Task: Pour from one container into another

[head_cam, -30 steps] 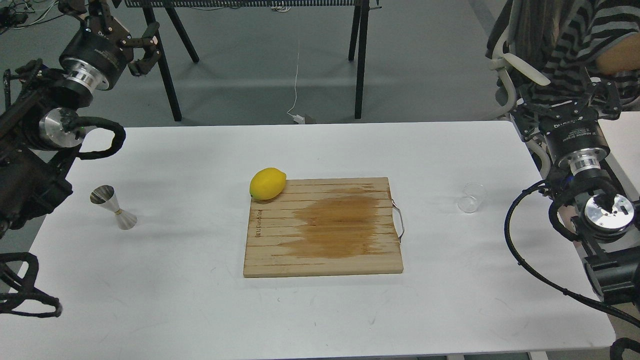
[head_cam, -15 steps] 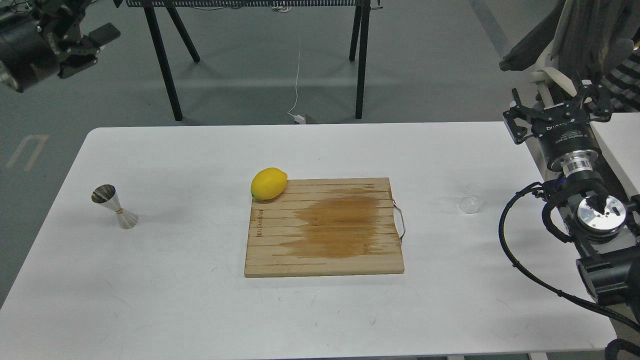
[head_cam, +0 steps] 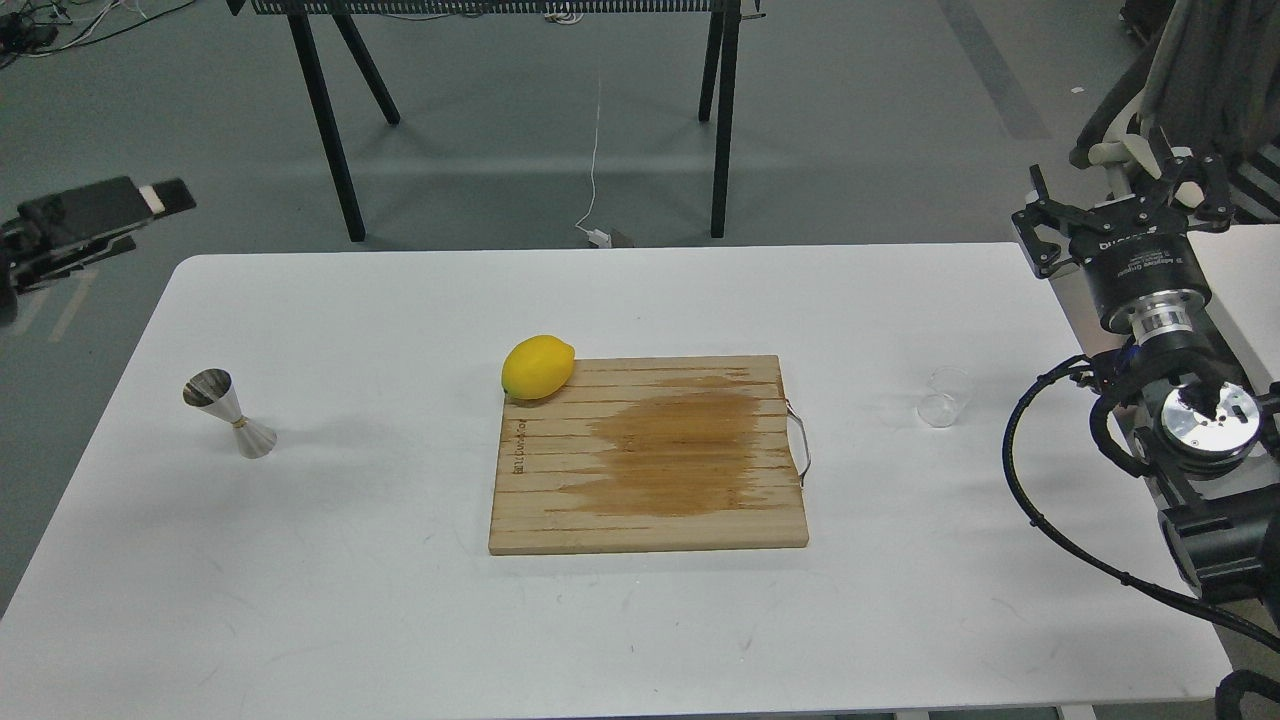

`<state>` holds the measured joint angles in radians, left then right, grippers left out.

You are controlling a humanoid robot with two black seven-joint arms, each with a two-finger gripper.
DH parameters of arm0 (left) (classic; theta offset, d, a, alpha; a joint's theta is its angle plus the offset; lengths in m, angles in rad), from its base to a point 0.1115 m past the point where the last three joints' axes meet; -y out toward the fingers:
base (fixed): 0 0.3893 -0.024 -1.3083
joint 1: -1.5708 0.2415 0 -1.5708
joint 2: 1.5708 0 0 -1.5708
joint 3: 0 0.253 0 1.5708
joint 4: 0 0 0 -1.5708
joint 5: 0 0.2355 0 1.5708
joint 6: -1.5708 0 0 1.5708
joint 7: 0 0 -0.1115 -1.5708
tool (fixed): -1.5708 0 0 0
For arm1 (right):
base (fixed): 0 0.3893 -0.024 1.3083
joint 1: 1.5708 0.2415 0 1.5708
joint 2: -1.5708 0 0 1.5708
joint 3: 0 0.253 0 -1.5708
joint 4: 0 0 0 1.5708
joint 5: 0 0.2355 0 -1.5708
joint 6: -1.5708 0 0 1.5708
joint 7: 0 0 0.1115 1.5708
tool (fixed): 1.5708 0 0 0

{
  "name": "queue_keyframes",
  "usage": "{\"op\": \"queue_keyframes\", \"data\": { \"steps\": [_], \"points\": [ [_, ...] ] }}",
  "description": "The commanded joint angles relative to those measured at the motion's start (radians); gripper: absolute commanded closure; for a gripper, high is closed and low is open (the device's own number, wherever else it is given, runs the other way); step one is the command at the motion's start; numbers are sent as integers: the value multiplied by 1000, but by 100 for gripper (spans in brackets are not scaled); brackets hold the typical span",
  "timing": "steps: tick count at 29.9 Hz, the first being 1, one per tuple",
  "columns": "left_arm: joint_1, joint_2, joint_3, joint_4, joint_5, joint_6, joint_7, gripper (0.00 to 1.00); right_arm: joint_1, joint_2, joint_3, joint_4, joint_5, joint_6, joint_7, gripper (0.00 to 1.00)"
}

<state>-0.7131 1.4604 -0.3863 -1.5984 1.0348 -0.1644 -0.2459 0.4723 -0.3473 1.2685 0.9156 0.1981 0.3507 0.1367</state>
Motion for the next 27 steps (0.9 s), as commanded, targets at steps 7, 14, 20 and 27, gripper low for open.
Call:
{"op": "queue_keyframes", "data": {
  "steps": [7, 14, 20, 27],
  "points": [
    [3, 1, 199, 26, 181, 131, 5, 0, 3, 1, -1, -1, 0, -1, -2, 0],
    [17, -69, 293, 109, 257, 215, 7, 0, 3, 5, -29, 2, 0, -1, 0, 0],
    [66, -182, 293, 198, 255, 256, 13, 0, 2, 8, -38, -4, 0, -1, 0, 0],
    [147, -270, 288, 267, 264, 266, 43, 0, 3, 2, -43, 0, 0, -1, 0, 0]
  ]
}}
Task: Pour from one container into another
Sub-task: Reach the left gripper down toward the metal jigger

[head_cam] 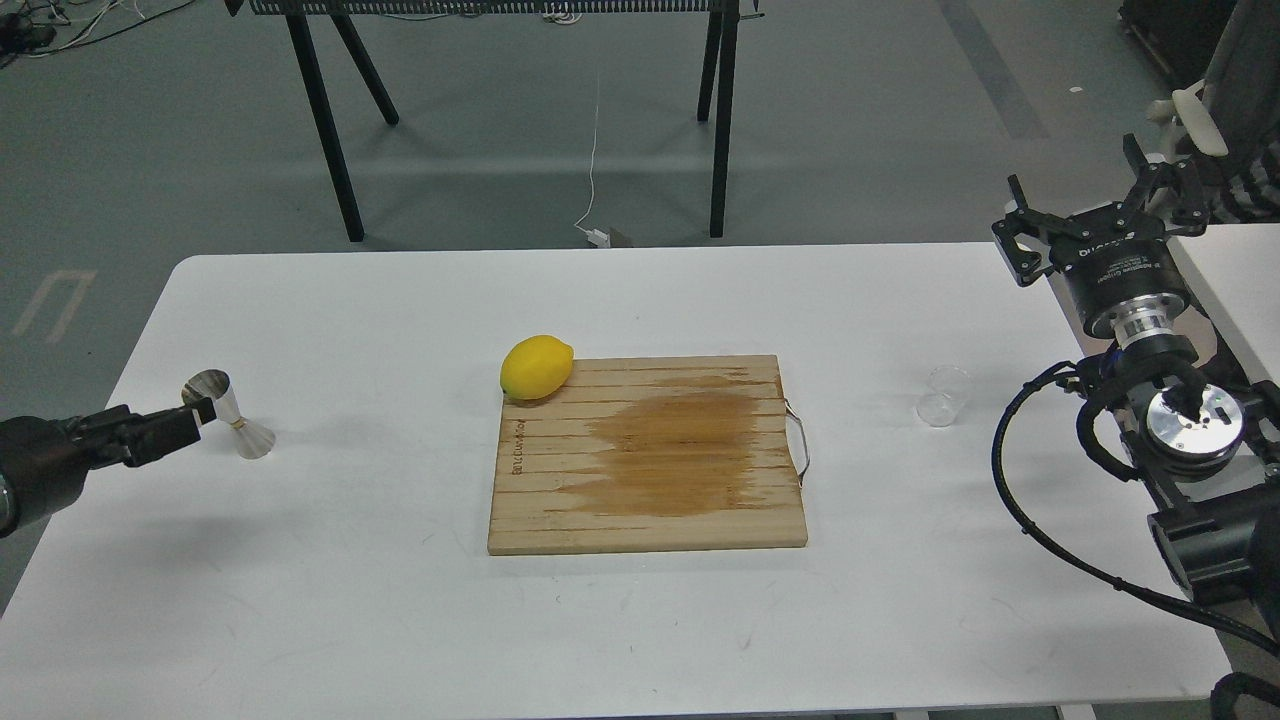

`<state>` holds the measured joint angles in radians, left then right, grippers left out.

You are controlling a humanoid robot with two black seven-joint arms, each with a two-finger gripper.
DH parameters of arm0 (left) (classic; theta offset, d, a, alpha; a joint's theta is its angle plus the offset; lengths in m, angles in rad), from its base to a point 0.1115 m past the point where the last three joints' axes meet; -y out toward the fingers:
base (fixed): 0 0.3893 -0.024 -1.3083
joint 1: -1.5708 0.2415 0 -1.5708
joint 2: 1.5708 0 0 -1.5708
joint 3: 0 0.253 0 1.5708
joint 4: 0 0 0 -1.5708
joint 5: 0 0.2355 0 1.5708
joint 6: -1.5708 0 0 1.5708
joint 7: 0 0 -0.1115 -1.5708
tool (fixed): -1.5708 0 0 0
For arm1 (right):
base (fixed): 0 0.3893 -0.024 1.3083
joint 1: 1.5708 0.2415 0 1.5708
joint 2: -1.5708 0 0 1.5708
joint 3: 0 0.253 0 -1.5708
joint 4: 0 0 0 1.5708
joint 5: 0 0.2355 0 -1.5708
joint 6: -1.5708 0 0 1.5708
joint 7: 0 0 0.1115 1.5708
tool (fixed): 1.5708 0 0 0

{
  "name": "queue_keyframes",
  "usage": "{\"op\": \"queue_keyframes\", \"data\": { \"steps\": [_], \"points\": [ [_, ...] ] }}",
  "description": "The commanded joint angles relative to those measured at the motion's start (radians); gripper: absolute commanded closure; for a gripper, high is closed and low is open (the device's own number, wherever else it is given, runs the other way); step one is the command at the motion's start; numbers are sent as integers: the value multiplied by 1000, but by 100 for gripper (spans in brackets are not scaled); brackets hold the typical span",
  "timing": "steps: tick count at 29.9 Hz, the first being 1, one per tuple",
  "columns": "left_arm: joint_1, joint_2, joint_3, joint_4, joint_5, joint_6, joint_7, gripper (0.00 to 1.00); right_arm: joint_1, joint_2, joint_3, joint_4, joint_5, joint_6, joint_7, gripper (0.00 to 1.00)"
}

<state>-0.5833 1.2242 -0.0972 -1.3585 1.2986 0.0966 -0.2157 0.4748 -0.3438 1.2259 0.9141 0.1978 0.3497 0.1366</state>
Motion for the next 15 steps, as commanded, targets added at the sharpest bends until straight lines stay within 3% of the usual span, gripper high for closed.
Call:
{"op": "queue_keyframes", "data": {
  "steps": [1, 10, 15],
  "points": [
    [20, -51, -2, 44, -1, 15, 13, 0, 1, -1, 0, 2, 0, 0, 0, 0],
    [82, -199, -7, 162, 2, 150, 15, 0, -1, -3, -2, -1, -1, -3, 0, 0],
    [144, -297, -81, 251, 7, 195, 22, 0, 1, -3, -3, -6, -1, -3, 0, 0]
  ]
}}
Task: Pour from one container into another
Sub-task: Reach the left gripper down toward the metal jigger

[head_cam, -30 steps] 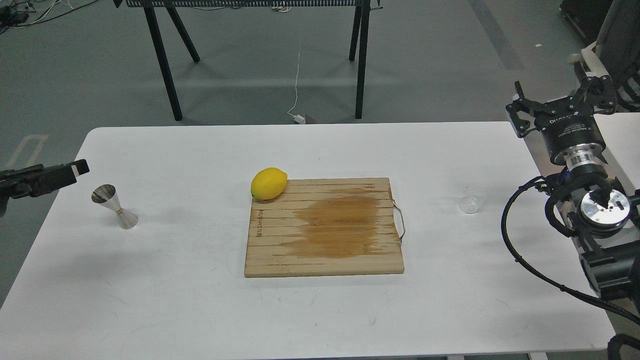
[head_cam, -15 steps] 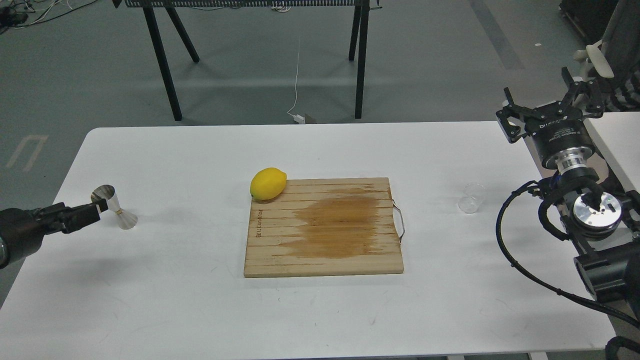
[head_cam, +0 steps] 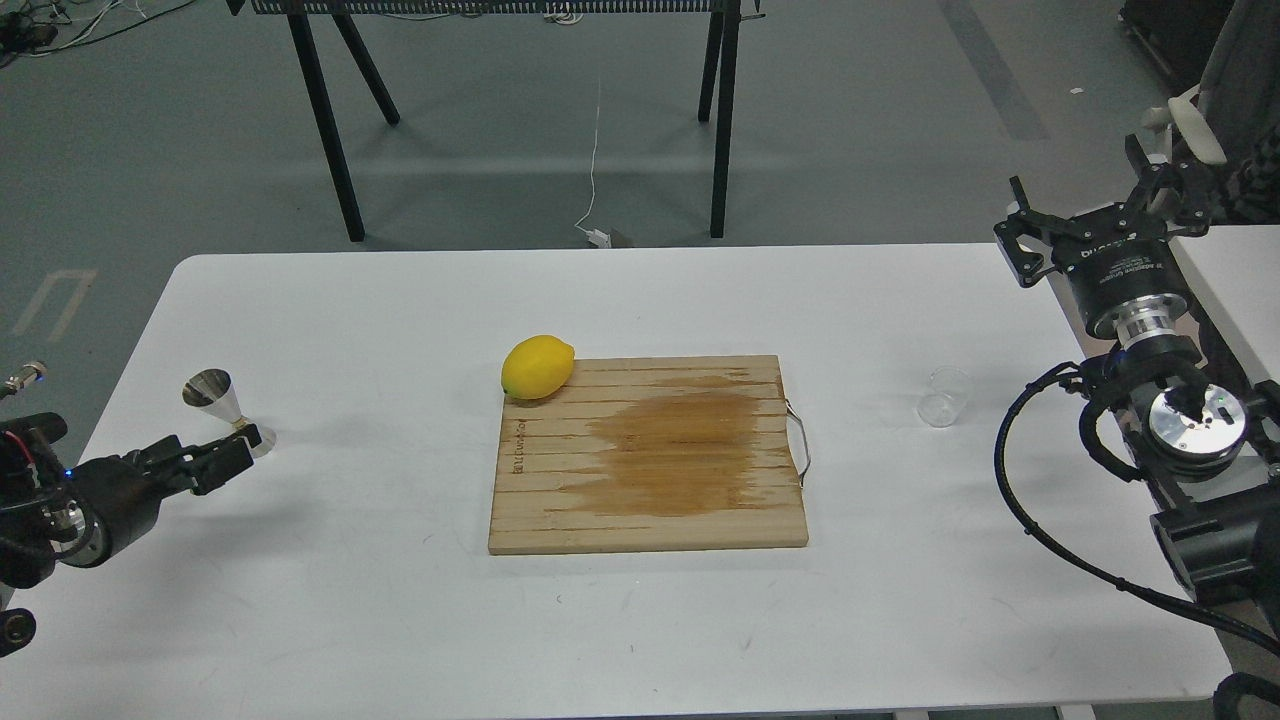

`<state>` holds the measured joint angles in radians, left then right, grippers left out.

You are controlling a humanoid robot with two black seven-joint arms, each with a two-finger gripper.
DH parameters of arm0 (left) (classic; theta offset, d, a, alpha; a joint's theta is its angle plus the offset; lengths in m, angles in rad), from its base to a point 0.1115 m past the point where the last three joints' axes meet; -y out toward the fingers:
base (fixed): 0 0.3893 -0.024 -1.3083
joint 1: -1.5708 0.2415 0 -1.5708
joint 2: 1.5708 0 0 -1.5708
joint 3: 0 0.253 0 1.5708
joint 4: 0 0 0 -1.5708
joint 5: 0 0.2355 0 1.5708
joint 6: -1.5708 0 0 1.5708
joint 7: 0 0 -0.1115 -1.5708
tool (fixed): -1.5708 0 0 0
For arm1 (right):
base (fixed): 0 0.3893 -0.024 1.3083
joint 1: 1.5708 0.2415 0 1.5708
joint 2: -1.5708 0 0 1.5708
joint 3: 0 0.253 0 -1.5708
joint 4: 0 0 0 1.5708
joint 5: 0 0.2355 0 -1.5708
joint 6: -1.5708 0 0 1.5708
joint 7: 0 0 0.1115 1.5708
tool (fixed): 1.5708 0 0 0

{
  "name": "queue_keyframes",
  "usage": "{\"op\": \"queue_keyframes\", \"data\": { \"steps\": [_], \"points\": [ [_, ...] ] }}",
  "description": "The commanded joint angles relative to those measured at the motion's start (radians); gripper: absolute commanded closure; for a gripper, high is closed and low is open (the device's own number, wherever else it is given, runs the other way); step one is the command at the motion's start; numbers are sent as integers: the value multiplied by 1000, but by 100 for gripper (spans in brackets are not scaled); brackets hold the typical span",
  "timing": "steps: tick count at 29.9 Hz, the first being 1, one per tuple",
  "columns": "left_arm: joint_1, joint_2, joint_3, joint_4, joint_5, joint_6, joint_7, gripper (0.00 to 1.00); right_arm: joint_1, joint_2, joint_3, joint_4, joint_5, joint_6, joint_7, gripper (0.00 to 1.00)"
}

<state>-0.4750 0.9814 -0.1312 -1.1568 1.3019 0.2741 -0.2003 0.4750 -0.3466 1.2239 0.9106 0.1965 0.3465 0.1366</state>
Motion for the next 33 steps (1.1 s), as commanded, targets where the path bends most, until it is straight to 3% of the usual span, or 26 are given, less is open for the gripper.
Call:
{"op": "queue_keyframes", "data": {
  "steps": [1, 9, 33],
  "points": [
    [48, -73, -71, 67, 7, 19, 13, 0, 1, -2, -1, -3, -2, 0, 0, 0],
    [92, -203, -130, 204, 77, 100, 58, 0, 1, 0, -10, -1, -2, 0, 0, 0],
    [69, -438, -128, 549, 79, 186, 73, 3, 5, -2, -27, -4, -3, 5, 1, 0]
  ]
}}
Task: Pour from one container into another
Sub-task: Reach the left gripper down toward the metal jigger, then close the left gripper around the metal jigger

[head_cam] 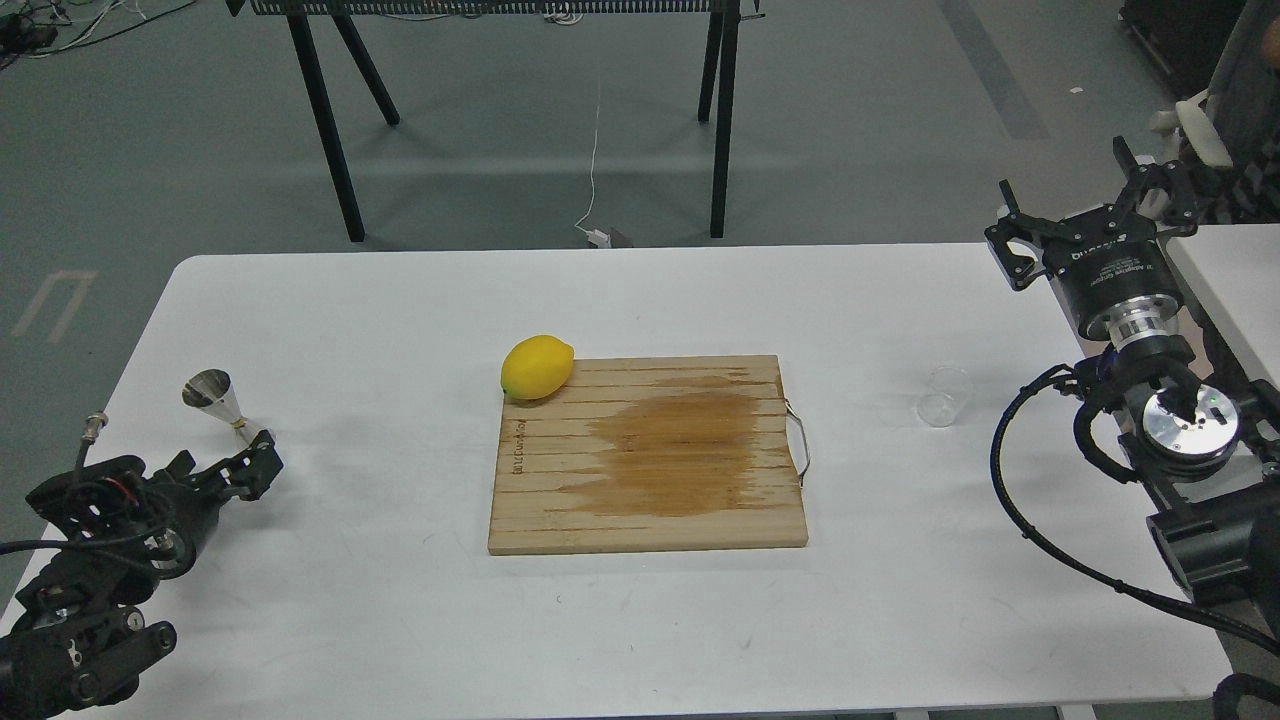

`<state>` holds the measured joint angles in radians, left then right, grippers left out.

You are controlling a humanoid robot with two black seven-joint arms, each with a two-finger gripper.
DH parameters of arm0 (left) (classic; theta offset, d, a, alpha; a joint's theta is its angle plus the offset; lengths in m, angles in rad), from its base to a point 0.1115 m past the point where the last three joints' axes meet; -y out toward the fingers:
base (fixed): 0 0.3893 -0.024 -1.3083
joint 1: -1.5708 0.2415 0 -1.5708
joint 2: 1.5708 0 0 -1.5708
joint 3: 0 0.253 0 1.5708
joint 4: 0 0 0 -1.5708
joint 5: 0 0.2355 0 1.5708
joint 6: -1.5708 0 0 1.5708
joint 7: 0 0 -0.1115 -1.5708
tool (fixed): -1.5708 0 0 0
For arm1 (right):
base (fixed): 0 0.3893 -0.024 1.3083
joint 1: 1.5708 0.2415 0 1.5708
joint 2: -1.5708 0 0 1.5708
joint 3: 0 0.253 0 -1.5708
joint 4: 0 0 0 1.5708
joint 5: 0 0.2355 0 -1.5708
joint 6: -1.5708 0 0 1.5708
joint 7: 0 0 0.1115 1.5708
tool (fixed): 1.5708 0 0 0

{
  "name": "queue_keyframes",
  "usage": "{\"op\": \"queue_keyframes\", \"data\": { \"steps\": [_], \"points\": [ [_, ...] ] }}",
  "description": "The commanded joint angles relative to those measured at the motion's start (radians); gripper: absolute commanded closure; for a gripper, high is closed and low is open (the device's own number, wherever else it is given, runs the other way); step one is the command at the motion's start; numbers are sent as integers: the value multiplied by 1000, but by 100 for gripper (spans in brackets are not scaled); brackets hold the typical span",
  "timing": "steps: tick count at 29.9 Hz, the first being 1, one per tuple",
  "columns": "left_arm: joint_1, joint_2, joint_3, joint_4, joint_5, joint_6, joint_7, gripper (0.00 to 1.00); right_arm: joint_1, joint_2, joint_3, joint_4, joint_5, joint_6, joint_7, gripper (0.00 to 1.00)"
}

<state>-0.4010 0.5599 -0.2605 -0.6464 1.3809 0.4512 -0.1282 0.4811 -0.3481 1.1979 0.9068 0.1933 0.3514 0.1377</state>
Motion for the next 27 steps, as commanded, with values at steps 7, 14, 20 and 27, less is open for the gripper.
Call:
{"op": "queue_keyframes", "data": {
  "steps": [7, 14, 20, 27],
  "points": [
    [-47, -21, 7, 80, -2, 11, -1, 3, -1, -5, -1, 0, 2, 0, 0, 0],
    [-82, -77, 14, 149, -3, 4, -1, 3, -1, -8, 0, 0, 2, 0, -1, 0],
    [-90, -109, 15, 189, -3, 3, -1, 4, -1, -19, 0, 0, 2, 0, -1, 0],
    [-90, -120, 17, 212, 0, 3, -2, 19, -2, -19, -1, 0, 0, 1, -1, 0]
  ]
}}
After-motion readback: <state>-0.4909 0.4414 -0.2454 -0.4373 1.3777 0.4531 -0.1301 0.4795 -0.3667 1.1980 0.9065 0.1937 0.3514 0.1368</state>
